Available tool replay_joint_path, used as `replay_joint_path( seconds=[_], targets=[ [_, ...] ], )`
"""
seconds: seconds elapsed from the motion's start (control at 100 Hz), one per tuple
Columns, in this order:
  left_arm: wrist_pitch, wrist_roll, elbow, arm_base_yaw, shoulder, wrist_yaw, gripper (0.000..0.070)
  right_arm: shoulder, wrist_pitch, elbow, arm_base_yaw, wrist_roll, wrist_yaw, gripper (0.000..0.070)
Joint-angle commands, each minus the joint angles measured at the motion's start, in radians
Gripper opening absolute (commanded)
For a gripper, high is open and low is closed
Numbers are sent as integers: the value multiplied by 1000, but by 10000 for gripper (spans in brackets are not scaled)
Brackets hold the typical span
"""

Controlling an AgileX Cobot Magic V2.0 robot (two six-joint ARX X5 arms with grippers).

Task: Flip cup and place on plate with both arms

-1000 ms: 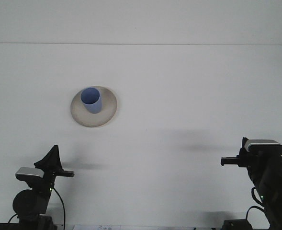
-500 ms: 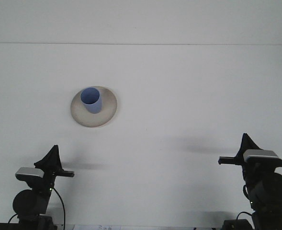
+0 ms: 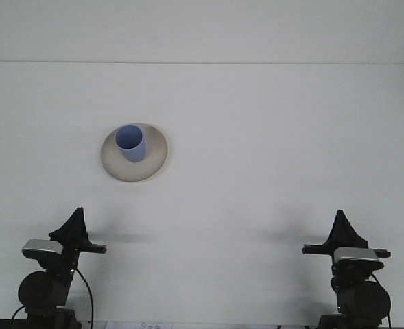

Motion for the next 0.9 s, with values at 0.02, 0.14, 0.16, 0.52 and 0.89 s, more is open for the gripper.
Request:
replay_joint_path(
  seconds=[0.02,0.14,0.16,0.52,0.89],
  targets=[
    [9,-3,-20,1,-2,2,12,0,41,-27,0,-5,0,7],
    [8,-3,-19,1,-1,2,12,0,65,-58,0,-5,1,7],
    [9,-3,-19,1,-2,2,12,0,74,-63,0,-5,0,7],
    [9,-3,-19,1,-2,2,12,0,125,-93,0,-5,0,7],
    [9,-3,-19,1,-2,2,12,0,125,-93,0,-5,0,7]
  ],
)
